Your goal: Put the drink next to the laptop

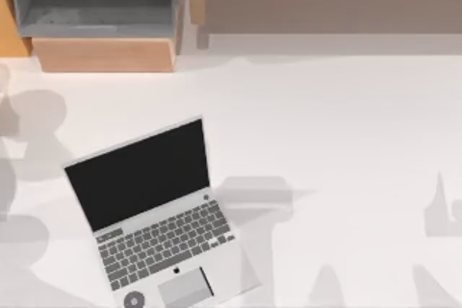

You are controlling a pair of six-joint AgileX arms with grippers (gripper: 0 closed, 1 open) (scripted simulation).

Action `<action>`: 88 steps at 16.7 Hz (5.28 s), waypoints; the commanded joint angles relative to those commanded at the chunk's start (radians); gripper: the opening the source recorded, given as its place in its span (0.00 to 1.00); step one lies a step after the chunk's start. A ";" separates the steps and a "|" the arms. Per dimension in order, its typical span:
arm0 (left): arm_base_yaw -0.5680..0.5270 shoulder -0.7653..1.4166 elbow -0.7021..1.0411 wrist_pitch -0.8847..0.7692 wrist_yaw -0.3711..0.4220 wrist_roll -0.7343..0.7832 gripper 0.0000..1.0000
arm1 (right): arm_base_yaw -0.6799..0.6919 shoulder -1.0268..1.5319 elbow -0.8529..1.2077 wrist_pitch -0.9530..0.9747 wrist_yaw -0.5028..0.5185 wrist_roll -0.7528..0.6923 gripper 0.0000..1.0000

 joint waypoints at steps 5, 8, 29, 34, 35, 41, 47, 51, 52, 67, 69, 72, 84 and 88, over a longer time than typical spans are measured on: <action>-0.013 0.012 0.025 -0.013 -0.013 -0.002 1.00 | 0.000 0.000 0.000 0.000 0.000 0.000 1.00; -0.013 0.012 0.025 -0.013 -0.013 -0.002 0.77 | 0.000 0.000 0.000 0.000 0.000 0.000 1.00; -0.012 0.001 0.023 -0.021 -0.013 0.000 0.00 | 0.000 0.000 0.000 0.000 0.000 0.000 1.00; -0.011 -0.028 0.022 -0.049 -0.013 0.000 0.00 | 0.000 0.000 0.000 0.000 0.000 0.000 1.00; -0.011 -0.033 0.022 -0.055 -0.013 0.000 0.00 | 0.000 0.000 0.000 0.000 0.000 0.000 1.00; -0.037 -0.055 0.040 -0.038 -0.028 -0.003 0.00 | 0.000 0.000 0.000 0.000 0.000 0.000 1.00; -0.318 -0.193 0.058 -0.022 -0.204 -0.069 0.00 | 0.000 0.000 0.000 0.000 0.000 0.000 1.00; -0.626 -0.268 0.060 -0.073 -0.430 -0.151 0.00 | 0.000 0.000 0.000 0.000 0.000 0.000 1.00; -0.711 -0.283 0.062 -0.093 -0.499 -0.174 0.00 | 0.000 0.000 0.000 0.000 0.000 0.000 1.00; -1.748 -0.274 0.117 -0.597 -1.668 -0.479 0.00 | 0.000 0.000 0.000 0.000 0.000 0.000 1.00; -1.812 -0.250 0.121 -0.650 -1.767 -0.497 0.00 | 0.000 0.000 0.000 0.000 0.000 0.000 1.00; -1.860 -0.229 0.125 -0.692 -1.843 -0.509 0.00 | 0.000 0.000 0.000 0.000 0.000 0.000 1.00; -1.858 -0.219 0.135 -0.657 -1.865 -0.506 0.00 | 0.000 0.000 0.000 0.000 0.000 0.000 1.00; -1.862 -0.208 0.146 -0.615 -1.870 -0.509 0.00 | 0.000 0.000 0.000 0.000 0.000 0.000 1.00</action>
